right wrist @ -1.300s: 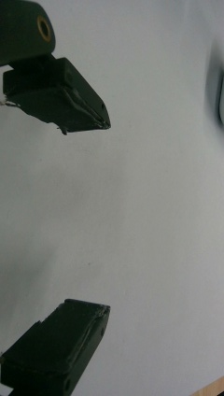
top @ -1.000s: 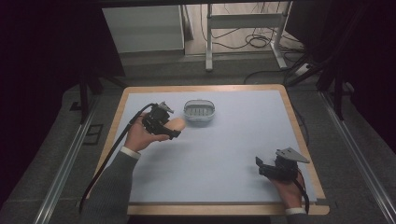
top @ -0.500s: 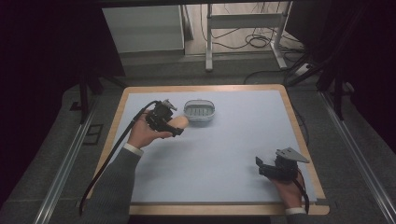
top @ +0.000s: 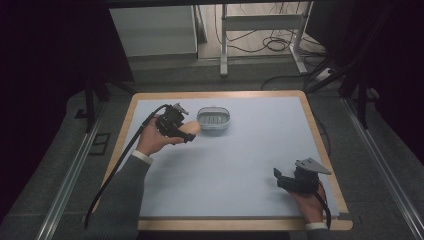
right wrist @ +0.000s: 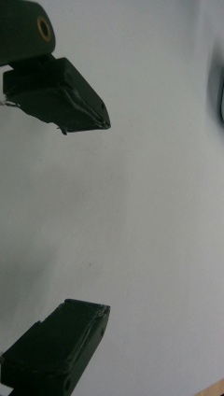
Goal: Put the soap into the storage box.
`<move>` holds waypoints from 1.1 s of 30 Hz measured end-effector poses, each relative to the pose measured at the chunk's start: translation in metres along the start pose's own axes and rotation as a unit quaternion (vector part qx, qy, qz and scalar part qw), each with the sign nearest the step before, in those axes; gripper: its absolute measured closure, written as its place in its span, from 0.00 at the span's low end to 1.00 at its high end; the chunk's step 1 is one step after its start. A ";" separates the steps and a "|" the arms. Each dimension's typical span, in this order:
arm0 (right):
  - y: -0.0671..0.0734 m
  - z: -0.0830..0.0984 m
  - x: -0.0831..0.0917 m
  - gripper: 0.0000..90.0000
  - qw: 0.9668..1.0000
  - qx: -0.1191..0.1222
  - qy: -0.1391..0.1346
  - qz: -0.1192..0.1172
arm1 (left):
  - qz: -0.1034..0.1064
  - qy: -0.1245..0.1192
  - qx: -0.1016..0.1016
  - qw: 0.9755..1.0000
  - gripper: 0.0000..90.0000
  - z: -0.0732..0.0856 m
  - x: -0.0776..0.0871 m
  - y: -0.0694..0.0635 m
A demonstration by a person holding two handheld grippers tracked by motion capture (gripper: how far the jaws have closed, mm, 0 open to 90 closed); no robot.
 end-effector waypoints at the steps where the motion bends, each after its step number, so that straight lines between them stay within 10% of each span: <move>1: 0.000 0.000 0.000 0.11 1.000 0.000 0.000 0.000 | 0.001 0.000 0.000 1.000 0.36 -0.001 -0.001 0.000; 33: 0.000 0.000 0.000 0.11 1.000 -0.004 0.002 0.000 | 0.018 0.008 -0.005 1.000 0.36 -0.029 -0.023 0.008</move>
Point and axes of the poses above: each handheld gripper's, and its own axes: x roughly backward along the jaws, z roughly out of its underside, y roughly to its left, the point moved 2 cm from there along -x, roughly forward along the jaws, and after that the axes turned 13 degrees about x, right-handed, at the moved point
